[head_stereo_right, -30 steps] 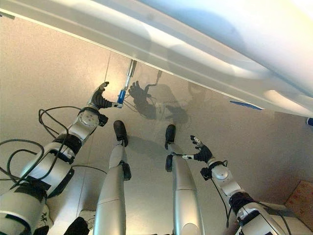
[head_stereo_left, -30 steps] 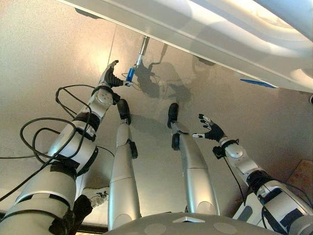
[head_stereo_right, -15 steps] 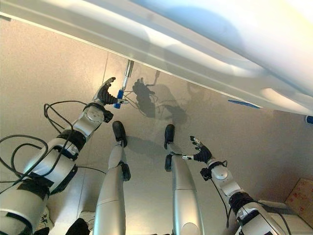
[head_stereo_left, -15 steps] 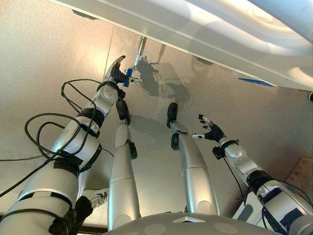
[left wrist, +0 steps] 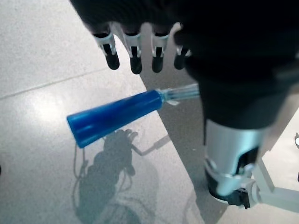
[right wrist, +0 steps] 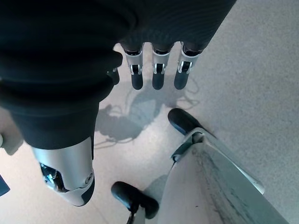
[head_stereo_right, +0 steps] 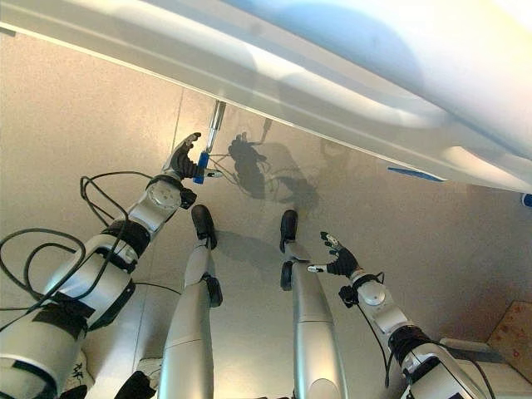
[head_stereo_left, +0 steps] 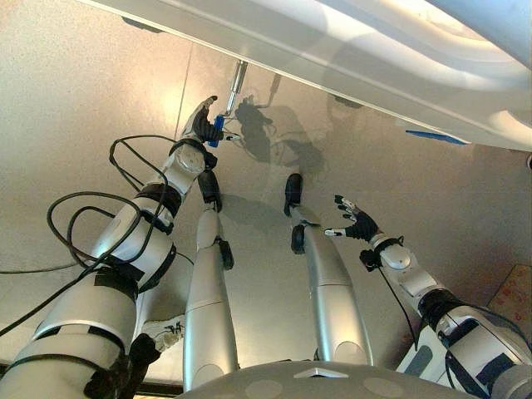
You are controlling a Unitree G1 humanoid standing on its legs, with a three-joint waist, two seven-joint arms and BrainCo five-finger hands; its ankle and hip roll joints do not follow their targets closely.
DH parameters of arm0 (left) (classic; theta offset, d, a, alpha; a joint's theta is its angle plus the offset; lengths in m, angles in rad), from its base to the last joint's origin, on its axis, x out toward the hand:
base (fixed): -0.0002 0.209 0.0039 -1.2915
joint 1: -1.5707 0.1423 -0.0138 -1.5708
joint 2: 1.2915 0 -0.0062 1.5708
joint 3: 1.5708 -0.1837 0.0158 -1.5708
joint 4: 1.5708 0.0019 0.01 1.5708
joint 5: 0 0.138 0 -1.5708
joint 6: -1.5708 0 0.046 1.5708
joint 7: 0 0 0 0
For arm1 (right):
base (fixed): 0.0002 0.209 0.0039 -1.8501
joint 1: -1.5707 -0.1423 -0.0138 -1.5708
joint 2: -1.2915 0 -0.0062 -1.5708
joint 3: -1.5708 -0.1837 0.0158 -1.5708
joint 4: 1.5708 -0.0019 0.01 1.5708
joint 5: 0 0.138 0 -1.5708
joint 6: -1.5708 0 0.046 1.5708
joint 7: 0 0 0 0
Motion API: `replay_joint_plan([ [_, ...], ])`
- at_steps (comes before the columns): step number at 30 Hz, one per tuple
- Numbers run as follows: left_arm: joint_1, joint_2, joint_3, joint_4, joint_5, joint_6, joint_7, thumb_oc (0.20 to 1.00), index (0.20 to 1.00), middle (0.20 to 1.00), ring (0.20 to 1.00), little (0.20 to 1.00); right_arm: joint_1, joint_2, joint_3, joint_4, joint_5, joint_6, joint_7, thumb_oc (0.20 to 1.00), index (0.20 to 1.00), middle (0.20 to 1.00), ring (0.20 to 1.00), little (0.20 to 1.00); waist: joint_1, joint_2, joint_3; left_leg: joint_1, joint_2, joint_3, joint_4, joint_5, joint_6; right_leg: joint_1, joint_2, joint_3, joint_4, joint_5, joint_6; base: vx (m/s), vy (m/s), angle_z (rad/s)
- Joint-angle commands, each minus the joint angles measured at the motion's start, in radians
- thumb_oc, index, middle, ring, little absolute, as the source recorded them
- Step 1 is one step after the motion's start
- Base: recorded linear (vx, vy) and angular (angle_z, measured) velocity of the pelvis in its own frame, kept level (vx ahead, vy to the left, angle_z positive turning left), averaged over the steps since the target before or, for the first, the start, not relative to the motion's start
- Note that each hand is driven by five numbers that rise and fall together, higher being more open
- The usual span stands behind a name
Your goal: Raise the hospital bed
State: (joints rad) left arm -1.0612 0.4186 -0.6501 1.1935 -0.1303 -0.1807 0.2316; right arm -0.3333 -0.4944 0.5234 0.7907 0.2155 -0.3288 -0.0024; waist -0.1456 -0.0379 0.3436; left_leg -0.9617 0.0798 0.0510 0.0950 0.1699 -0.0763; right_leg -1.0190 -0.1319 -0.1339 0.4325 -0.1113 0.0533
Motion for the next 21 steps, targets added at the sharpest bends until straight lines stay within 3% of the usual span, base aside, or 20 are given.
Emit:
replay_joint_plan([
  [1, -0.086, -0.014, 0.001, 0.006, 0.021, -0.001, -0.012, 1.0, 1.0, 1.0, 1.0, 1.0, -0.016, -0.06, 0.015, -0.024, -0.012, -0.014, 0.003, 1.0, 1.0, 1.0, 1.0, 1.0, 0.016, -0.001, 0.027, 0.033, -0.017, -0.019, 0.117, -0.147, 0.02, 0.051, 0.037, 0.048, -0.243, 0.215, 0.073, 0.0, 0.0, 0.0],
  [21, -0.13, -0.019, -0.017, 0.052, 0.001, 0.011, -0.044, 1.0, 1.0, 1.0, 1.0, 1.0, -0.002, -0.081, 0.017, -0.084, -0.007, -0.018, 0.011, 1.0, 1.0, 1.0, 1.0, 1.0, 0.002, -0.008, 0.026, -0.008, -0.01, -0.026, 0.143, -0.153, 0.021, 0.019, 0.041, 0.052, -0.231, 0.216, 0.073, 0.0, 0.0, 0.0],
])
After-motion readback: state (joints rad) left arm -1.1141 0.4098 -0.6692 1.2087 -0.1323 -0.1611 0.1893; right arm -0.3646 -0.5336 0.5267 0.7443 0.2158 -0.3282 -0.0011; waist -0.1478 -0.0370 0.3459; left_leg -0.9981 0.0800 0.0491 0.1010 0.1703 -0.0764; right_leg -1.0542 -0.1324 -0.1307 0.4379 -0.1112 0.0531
